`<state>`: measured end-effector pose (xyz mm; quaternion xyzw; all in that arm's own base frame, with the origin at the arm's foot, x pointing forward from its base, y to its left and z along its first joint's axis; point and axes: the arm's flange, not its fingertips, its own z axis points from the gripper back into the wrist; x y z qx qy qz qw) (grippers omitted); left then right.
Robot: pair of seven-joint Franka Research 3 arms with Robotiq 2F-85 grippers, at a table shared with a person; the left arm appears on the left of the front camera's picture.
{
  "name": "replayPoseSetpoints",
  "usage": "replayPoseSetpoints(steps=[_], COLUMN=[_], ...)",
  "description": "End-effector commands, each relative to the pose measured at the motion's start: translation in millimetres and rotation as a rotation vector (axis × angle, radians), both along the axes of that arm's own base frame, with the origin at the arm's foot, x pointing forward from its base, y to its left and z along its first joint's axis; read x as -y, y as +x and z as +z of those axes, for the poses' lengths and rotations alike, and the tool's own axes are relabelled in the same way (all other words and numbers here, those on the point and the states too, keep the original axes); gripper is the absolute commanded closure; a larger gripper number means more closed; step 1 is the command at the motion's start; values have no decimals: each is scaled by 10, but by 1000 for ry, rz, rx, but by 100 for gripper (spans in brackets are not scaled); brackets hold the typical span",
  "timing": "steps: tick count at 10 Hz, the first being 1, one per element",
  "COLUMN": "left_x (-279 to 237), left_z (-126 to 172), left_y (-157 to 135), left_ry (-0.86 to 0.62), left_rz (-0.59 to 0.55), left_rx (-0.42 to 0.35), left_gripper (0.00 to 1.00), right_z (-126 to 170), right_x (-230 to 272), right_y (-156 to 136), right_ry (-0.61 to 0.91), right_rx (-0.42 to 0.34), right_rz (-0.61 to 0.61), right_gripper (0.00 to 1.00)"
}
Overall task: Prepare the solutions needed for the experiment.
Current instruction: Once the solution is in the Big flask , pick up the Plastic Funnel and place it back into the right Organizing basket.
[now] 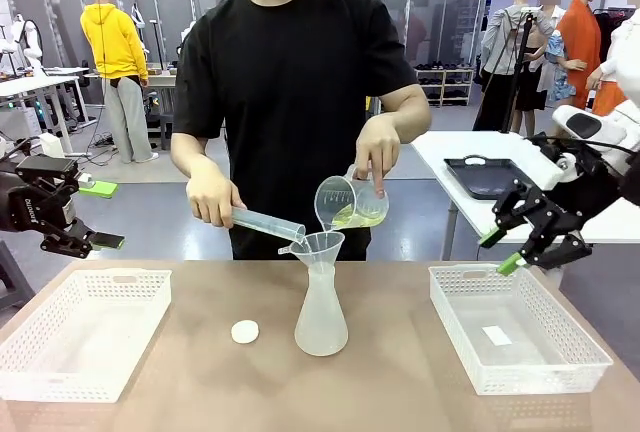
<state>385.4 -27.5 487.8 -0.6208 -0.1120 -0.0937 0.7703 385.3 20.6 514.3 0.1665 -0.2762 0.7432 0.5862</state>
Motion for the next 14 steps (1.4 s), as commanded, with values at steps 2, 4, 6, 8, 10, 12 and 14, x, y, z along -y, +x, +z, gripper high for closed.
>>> replayPoseSetpoints(steps=[2, 4, 6, 8, 10, 12, 14], left_x=[5, 5, 5, 5, 5, 5, 5], left_z=[26, 26, 26, 26, 26, 26, 26], left_y=[1, 1, 1, 1, 1, 1, 1], left_ry=[-17, -17, -17, -17, -17, -17, -17], left_rz=[-5, -5, -5, -5, -5, -5, -5], left_rx=[5, 5, 5, 5, 5, 5, 5], left_gripper=[0, 0, 0, 0, 0, 0, 0], right_z=[79, -30, -126, -295, -408, -507, -564], right_x=[-73, -26, -213, -169, -93, 4, -50], right_y=[50, -38, 143, 215, 163, 40, 164], right_ry=[23, 80, 77, 322, 525, 478, 381], right_rx=[-54, -90, -350, -637, -885, -979, -854], right_rz=[118, -7, -117, -342, -473, -409, -386], right_gripper=[49, 49, 49, 49, 49, 49, 49])
